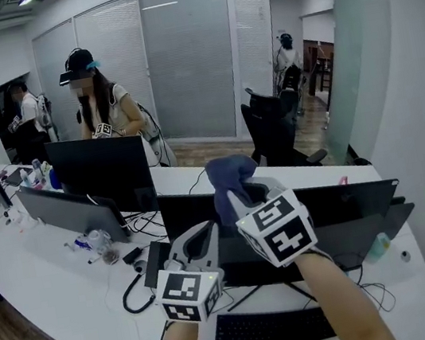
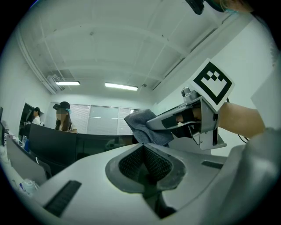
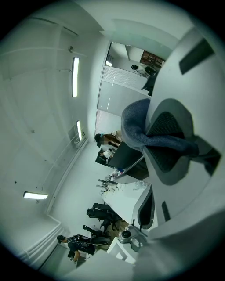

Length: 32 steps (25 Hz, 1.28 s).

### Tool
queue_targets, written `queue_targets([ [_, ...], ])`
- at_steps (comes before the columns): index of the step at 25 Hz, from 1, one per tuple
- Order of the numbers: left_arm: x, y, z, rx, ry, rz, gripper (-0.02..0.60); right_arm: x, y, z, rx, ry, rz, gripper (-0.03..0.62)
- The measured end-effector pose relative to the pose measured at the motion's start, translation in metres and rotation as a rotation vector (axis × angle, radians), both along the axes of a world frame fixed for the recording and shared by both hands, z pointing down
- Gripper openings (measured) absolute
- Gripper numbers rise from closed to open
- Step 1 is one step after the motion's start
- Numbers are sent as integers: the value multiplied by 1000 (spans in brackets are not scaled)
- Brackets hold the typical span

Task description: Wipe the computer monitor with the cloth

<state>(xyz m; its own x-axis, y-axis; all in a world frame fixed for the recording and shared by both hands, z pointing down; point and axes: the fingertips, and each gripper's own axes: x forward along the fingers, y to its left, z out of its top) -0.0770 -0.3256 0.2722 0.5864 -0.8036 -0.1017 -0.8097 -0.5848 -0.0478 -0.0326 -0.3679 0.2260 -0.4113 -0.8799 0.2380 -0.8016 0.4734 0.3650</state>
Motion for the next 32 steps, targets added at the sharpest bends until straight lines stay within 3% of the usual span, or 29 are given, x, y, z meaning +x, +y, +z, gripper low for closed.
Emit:
queue_targets([
  [32, 100, 27, -16, 20, -26, -7, 8, 97, 24, -1, 18, 66, 3, 57],
])
